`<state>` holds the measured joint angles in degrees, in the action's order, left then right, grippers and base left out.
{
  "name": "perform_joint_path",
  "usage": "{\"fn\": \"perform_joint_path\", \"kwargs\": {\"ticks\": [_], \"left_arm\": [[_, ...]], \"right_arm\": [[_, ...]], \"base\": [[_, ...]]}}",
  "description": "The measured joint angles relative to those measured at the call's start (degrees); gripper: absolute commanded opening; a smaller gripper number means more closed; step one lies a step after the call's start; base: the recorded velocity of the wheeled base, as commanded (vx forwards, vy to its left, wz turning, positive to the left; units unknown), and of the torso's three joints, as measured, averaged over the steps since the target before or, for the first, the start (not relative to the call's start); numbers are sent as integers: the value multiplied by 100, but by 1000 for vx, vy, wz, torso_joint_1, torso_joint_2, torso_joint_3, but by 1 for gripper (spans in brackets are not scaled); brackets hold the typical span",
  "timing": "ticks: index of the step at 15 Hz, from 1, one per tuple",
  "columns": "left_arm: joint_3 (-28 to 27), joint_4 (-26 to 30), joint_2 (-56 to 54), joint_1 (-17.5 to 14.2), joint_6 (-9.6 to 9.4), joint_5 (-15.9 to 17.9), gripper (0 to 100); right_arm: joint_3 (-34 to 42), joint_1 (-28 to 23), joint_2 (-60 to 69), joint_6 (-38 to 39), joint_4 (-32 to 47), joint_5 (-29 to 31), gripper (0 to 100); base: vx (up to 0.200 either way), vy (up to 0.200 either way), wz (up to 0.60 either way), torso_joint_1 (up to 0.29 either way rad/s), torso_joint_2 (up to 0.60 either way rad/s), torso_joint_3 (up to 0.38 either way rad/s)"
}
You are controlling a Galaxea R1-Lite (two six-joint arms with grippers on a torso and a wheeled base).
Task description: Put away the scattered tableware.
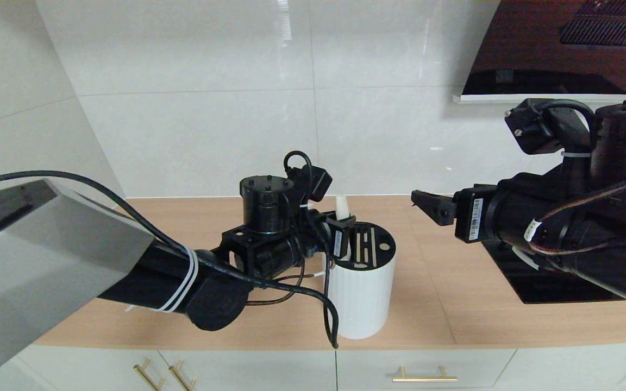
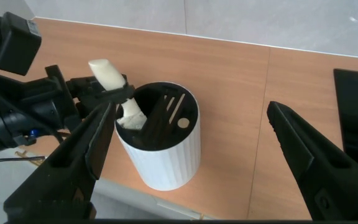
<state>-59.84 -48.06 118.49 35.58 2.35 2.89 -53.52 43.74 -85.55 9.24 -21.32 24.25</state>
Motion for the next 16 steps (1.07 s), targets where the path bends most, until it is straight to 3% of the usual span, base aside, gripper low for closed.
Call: {"fn": "perform_joint_path", "kwargs": {"ticks": [2,3,13,16], "left_arm": [[-11,-74,0,0,10,-40,0],[-11,-148,0,0,13,-66,100],[-2,-349,-38,0,38,-119,100],[21,-472,-312,0,233,-516,100]], "right_arm": [[0,0,0,0,-2,0,100],[0,0,0,0,0,0,100],[0,0,28,0,0,2,100],[16,-267,149,0,-2,0,100]], "base": [[0,0,0,0,0,0],[0,0,0,0,0,0],[0,0,0,0,0,0],[0,0,0,0,0,0]]}}
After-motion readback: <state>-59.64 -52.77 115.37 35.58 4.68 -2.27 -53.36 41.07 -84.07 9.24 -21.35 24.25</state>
